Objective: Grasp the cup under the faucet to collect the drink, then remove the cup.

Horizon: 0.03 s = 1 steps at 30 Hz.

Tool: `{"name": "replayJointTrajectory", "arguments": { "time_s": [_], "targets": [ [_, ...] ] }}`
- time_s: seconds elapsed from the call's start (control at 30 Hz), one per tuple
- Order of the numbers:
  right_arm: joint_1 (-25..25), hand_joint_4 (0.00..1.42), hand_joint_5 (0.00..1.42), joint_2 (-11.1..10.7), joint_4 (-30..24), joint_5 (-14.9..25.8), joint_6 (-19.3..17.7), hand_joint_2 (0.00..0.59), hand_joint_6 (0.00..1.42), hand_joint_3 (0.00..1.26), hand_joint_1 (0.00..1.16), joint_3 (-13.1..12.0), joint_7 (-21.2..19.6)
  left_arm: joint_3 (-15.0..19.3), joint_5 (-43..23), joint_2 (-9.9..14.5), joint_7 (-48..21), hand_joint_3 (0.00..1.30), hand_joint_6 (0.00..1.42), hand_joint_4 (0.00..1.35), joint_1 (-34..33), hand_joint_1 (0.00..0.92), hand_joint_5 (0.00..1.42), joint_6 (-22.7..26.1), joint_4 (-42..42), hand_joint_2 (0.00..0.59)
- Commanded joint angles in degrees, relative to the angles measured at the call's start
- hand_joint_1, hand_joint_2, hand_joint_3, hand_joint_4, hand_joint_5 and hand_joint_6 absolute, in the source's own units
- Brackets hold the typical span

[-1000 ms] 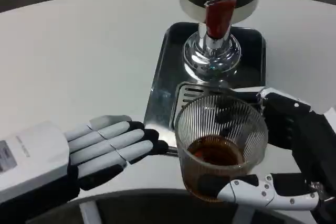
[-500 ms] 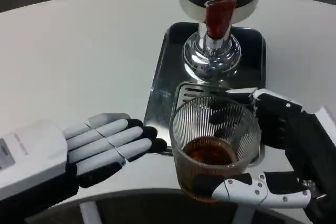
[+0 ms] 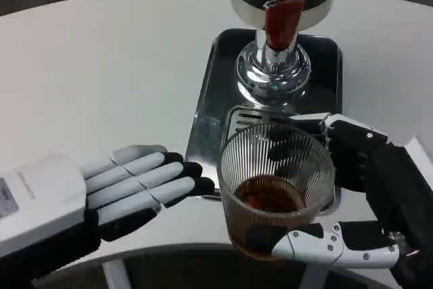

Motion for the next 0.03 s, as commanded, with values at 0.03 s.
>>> {"name": "replayJointTrajectory", "arguments": {
  "time_s": [0.03],
  "targets": [
    [-0.2, 0.75, 0.95, 0.0, -1.0, 0.5, -0.8, 0.133, 0.97, 0.71, 1.01, 0.4, -0.2, 0.3, -0.1, 0.5, 0.6, 0.05, 0.00, 0.00, 1.0, 0.000, 0.00, 0.0, -0.2, 0.043]
  ]
}}
